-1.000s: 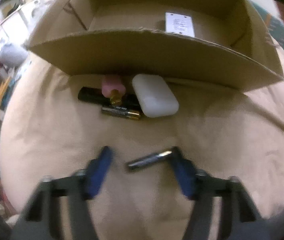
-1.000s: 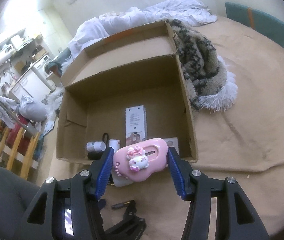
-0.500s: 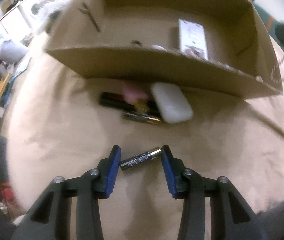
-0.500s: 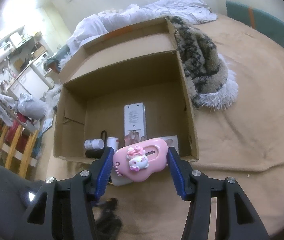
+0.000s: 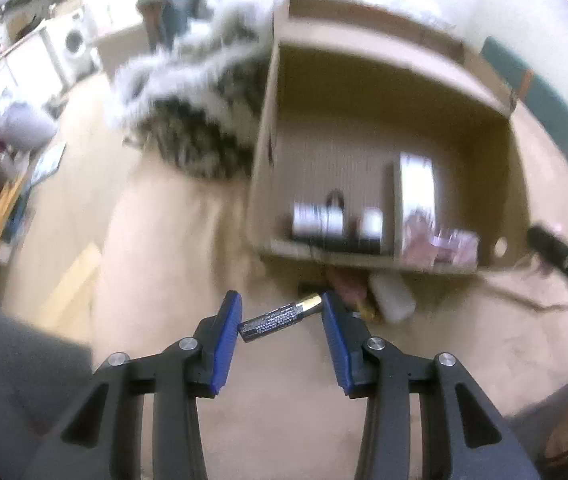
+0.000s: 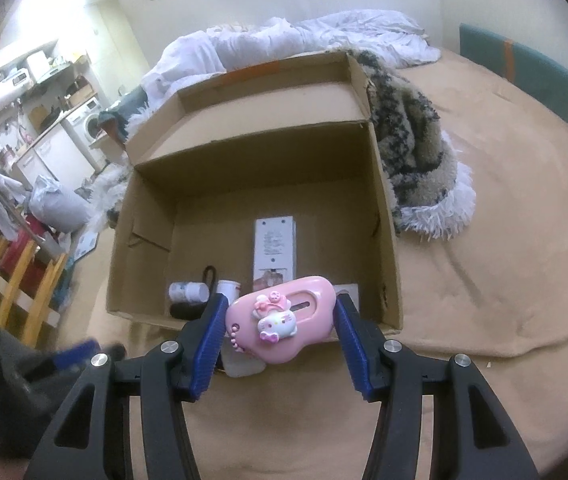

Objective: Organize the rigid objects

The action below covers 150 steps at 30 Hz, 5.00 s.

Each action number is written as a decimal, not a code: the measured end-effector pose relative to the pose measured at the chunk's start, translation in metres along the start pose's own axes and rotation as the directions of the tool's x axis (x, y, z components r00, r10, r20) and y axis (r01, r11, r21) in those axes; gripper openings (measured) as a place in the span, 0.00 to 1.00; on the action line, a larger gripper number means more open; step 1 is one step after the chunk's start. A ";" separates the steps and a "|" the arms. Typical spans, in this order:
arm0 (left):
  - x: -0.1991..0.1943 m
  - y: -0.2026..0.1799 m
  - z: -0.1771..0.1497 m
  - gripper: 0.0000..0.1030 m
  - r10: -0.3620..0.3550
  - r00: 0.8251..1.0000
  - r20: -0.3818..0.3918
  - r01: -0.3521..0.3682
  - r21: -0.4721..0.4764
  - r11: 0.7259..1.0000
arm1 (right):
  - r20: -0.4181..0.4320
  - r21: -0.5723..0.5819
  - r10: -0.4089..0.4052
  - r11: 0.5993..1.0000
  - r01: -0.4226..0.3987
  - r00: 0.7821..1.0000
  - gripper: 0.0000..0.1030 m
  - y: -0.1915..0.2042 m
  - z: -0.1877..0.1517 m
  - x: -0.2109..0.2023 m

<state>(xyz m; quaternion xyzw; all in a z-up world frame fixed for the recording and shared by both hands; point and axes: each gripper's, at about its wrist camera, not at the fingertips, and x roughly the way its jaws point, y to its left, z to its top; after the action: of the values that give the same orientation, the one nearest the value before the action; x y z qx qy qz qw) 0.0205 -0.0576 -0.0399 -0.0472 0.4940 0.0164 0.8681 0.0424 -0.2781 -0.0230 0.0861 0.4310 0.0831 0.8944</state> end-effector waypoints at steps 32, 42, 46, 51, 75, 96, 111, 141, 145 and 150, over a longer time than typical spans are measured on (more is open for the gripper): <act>0.074 -0.033 0.068 0.37 -0.072 0.997 0.027 0.065 0.200 0.978 | -0.183 -0.035 -0.064 0.998 0.058 0.981 0.55 0.004 0.026 0.099; 0.070 -0.043 0.060 0.38 -0.085 0.996 0.029 0.076 0.237 0.969 | -0.145 0.049 -0.007 0.999 0.015 0.989 0.74 -0.003 0.032 0.091; 0.065 -0.040 0.060 0.65 -0.102 0.994 0.030 0.093 0.220 0.971 | -0.112 0.079 0.029 0.997 -0.020 0.993 0.96 -0.001 0.035 0.087; 0.052 -0.040 0.062 0.76 -0.141 0.987 0.071 0.123 0.214 0.969 | -0.088 0.108 0.049 0.993 -0.040 0.995 0.98 -0.004 0.038 0.084; 0.007 0.014 0.045 0.76 -0.051 0.992 0.113 0.035 0.136 0.990 | -0.080 0.153 0.075 0.986 -0.062 0.994 0.98 0.012 -0.002 0.043; -0.003 0.080 0.018 0.76 -0.027 0.999 -0.033 0.022 -0.144 0.989 | -0.253 0.303 0.284 0.931 -0.203 0.925 0.58 0.043 -0.043 0.088; -0.007 0.096 0.023 0.76 -0.097 0.994 -0.043 0.085 -0.231 0.969 | -0.173 -0.030 0.016 0.999 -0.021 0.985 0.45 0.095 -0.057 0.136; 0.030 0.064 0.008 0.76 -0.070 0.989 -0.131 0.058 -0.093 0.994 | -0.035 -0.074 0.096 0.992 -0.098 0.995 0.26 0.049 -0.007 -0.001; 0.046 0.048 0.002 0.76 -0.086 0.982 -0.166 0.079 -0.046 0.996 | -0.005 -0.001 0.124 0.992 -0.124 0.992 0.26 0.037 -0.007 0.000; 0.077 0.018 0.003 0.80 -0.140 0.947 -0.290 0.144 -0.009 0.990 | 0.001 0.037 0.148 0.988 -0.148 0.989 0.26 0.032 -0.005 0.006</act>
<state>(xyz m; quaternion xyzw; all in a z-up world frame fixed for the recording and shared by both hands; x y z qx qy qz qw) 0.0608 -0.0406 -0.1059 -0.0791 0.6113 -0.0563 0.7854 0.0393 -0.2450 -0.0232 0.1344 0.4255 0.1410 0.8837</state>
